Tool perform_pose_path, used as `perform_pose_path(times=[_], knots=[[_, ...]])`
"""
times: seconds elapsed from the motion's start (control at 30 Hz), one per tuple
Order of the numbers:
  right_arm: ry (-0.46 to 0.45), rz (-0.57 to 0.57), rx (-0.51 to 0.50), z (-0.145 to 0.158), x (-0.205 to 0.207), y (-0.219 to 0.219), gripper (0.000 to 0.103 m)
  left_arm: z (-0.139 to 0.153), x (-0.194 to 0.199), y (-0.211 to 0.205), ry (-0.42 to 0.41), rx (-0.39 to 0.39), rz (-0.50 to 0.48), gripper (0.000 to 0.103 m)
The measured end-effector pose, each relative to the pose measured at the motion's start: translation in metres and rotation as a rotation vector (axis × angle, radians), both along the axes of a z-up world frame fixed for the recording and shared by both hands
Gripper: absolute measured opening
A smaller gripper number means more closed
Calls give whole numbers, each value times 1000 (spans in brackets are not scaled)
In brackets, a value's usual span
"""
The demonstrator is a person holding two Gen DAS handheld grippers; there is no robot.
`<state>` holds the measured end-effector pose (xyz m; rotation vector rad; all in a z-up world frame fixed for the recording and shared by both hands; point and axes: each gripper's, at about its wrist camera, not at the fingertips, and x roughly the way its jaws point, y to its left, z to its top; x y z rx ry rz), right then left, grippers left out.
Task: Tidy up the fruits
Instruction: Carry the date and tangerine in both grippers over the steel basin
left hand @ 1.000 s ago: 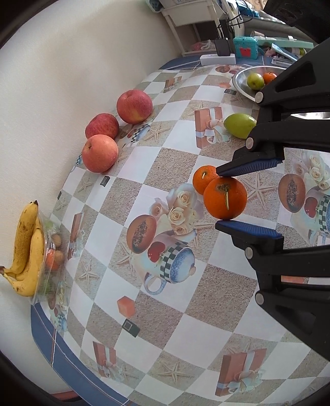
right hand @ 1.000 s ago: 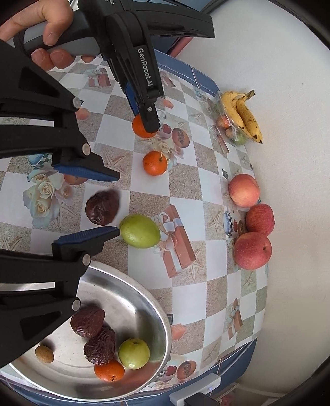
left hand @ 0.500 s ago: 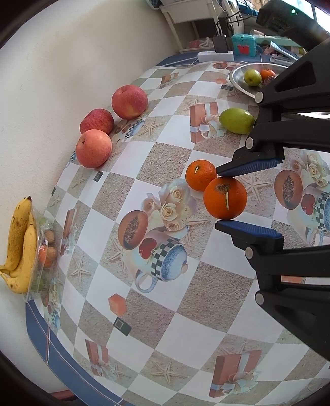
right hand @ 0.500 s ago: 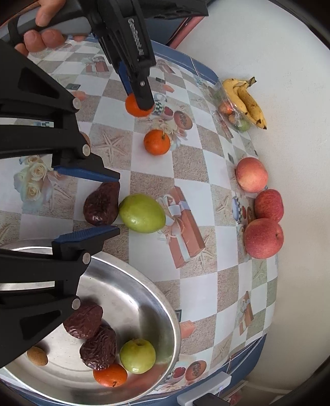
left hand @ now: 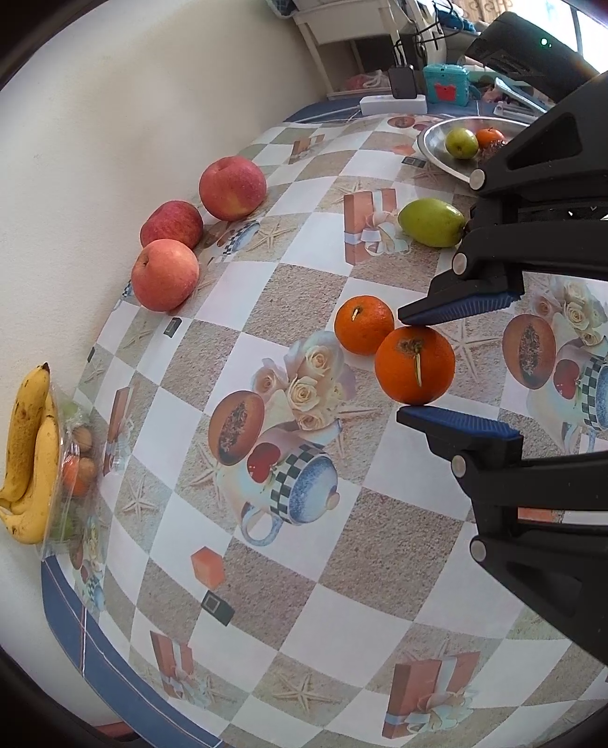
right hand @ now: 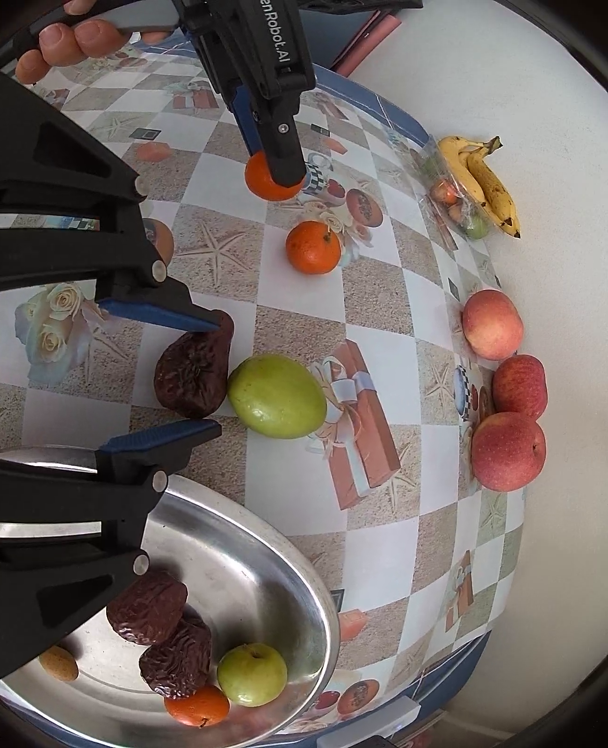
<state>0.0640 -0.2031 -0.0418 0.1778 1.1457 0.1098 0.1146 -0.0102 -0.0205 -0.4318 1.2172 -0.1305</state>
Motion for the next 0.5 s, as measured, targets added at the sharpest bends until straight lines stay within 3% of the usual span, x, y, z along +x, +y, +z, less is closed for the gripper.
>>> perform_pose_path(times=[0.5], knots=[[-10,-27,130,12,-2,-5,38,4,0,2,-14,-6,8,38]])
